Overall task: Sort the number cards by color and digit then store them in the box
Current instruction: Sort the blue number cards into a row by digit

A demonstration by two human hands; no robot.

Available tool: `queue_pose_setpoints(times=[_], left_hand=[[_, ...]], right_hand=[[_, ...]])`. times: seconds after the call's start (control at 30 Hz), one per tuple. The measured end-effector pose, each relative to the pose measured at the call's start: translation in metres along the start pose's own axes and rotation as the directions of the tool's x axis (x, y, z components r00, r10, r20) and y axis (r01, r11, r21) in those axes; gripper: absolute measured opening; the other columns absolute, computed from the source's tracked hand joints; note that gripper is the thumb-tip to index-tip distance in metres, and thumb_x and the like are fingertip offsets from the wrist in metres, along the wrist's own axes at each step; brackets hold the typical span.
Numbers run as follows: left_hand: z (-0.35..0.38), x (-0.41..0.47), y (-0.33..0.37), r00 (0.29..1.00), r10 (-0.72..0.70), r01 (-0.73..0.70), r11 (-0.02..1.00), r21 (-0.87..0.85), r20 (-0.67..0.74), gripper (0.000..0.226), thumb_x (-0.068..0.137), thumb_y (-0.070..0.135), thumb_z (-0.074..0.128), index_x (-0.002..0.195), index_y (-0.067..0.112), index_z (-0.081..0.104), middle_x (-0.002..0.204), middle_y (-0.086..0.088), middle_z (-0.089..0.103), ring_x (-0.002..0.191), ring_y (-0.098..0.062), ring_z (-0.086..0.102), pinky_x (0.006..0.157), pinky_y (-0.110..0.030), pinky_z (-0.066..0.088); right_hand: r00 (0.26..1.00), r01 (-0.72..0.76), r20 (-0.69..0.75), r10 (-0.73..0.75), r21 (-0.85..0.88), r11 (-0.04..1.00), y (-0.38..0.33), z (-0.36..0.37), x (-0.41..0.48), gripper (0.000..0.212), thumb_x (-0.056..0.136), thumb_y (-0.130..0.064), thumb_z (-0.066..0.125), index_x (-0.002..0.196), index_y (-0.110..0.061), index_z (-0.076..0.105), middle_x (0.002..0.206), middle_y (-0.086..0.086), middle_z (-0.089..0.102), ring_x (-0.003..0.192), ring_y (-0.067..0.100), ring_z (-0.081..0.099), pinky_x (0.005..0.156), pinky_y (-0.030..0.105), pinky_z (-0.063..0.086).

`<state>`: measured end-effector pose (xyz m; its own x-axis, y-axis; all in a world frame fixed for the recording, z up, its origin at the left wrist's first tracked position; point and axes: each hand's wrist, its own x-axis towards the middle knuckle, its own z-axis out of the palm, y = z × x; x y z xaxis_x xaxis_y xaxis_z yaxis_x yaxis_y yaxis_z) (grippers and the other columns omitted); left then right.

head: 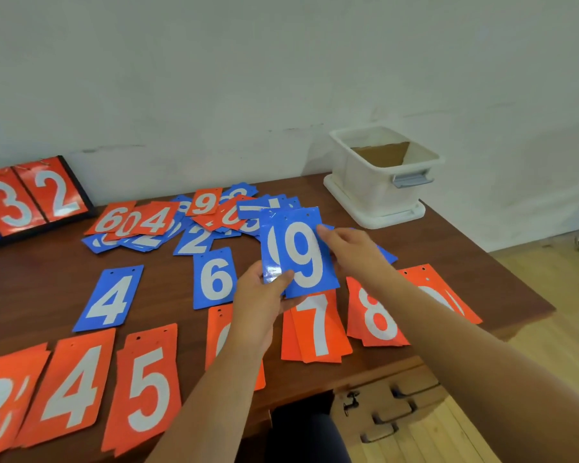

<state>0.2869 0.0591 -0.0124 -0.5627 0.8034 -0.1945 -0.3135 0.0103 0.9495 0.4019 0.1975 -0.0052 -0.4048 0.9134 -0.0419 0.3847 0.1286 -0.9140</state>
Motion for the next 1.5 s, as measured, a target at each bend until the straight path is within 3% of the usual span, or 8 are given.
queue_pose_setpoints(times=[0.17,0.3,0.57,0.87,1.03,1.2,1.33,1.5], left_hand=[[0.007,-0.002,-0.003,0.999,0.038,-0.039,0.999,-0.023,-0.037,0.024,0.089,0.013,0.072,0.106,0.028,0.063,0.107,0.002,0.072,0.093,-0.014,0.074,0.069,-0.036,0.063],[0.007,-0.002,-0.004,0.998,0.021,-0.022,0.999,-0.026,-0.058,0.019,0.091,0.014,0.07,0.103,0.028,0.063,0.108,0.002,0.07,0.097,-0.016,0.072,0.067,-0.036,0.062],[0.015,-0.001,-0.009,1.0,-0.007,0.007,0.999,-0.034,-0.019,0.023,0.091,0.013,0.069,0.105,0.031,0.063,0.107,0.003,0.069,0.096,-0.017,0.071,0.069,-0.037,0.063],[0.018,0.011,-0.016,0.994,-0.108,0.106,0.992,-0.075,-0.024,0.026,0.091,0.011,0.069,0.112,0.025,0.063,0.107,-0.001,0.071,0.093,-0.017,0.073,0.061,-0.031,0.06],[0.023,0.017,-0.013,0.99,-0.138,0.137,0.988,-0.077,-0.019,0.019,0.094,0.01,0.064,0.101,0.027,0.061,0.105,-0.003,0.07,0.091,-0.019,0.072,0.06,-0.031,0.06],[0.043,0.03,-0.003,0.988,-0.151,0.154,0.985,-0.082,0.033,0.016,0.098,0.009,0.056,0.108,0.022,0.061,0.106,-0.006,0.069,0.091,-0.02,0.071,0.07,-0.035,0.061],[0.068,0.051,0.002,0.973,-0.171,0.171,0.985,0.014,0.157,0.021,0.1,0.006,0.05,0.118,0.011,0.058,0.104,-0.011,0.069,0.084,-0.024,0.07,0.079,-0.037,0.058],[0.087,0.087,-0.011,0.973,-0.072,-0.084,0.772,0.63,0.218,0.017,0.09,0.01,0.063,0.083,0.022,0.052,0.101,-0.015,0.07,0.095,-0.032,0.069,0.087,-0.049,0.057]], right_hand=[[0.999,0.023,0.035,-0.025,0.059,0.998,0.001,0.004,-0.016,0.045,0.09,-0.037,0.065,0.106,0.005,0.061,0.099,0.016,0.071,0.087,0.027,0.071,0.082,0.051,0.058],[0.999,0.018,-0.05,-0.014,0.09,0.996,0.005,-0.029,-0.002,0.026,0.088,-0.025,0.073,0.104,-0.007,0.063,0.098,0.007,0.073,0.082,0.018,0.073,0.07,0.032,0.06],[0.976,-0.073,-0.217,-0.01,-0.37,0.926,0.045,-0.07,0.065,0.034,0.09,-0.025,0.069,0.12,-0.012,0.06,0.1,0.006,0.065,0.081,0.018,0.06,0.06,0.025,0.047],[0.961,-0.141,-0.259,-0.1,-0.767,0.626,0.084,-0.047,0.086,0.032,0.092,-0.037,0.064,0.11,-0.01,0.065,0.114,0.012,0.059,0.11,0.031,0.049,0.09,0.039,0.045],[0.946,-0.055,-0.273,-0.173,-0.663,0.746,0.067,-0.043,0.076,0.029,0.094,-0.034,0.061,0.11,-0.009,0.064,0.113,0.011,0.055,0.1,0.026,0.053,0.083,0.034,0.046],[0.999,-0.01,0.045,0.003,0.151,0.989,0.01,-0.022,0.045,0.034,0.094,-0.042,0.059,0.104,-0.012,0.068,0.092,0.005,0.073,0.077,0.012,0.066,0.071,0.03,0.052],[0.993,0.118,-0.004,-0.118,0.095,0.989,0.009,-0.027,0.043,0.021,0.089,-0.014,0.069,0.108,-0.007,0.066,0.1,0.004,0.074,0.089,0.017,0.072,0.073,0.027,0.059],[0.991,0.032,-0.126,-0.052,-0.151,0.988,0.034,-0.061,0.07,0.033,0.085,-0.018,0.073,0.116,-0.011,0.062,0.101,0.01,0.071,0.092,0.025,0.069,0.078,0.041,0.058]])
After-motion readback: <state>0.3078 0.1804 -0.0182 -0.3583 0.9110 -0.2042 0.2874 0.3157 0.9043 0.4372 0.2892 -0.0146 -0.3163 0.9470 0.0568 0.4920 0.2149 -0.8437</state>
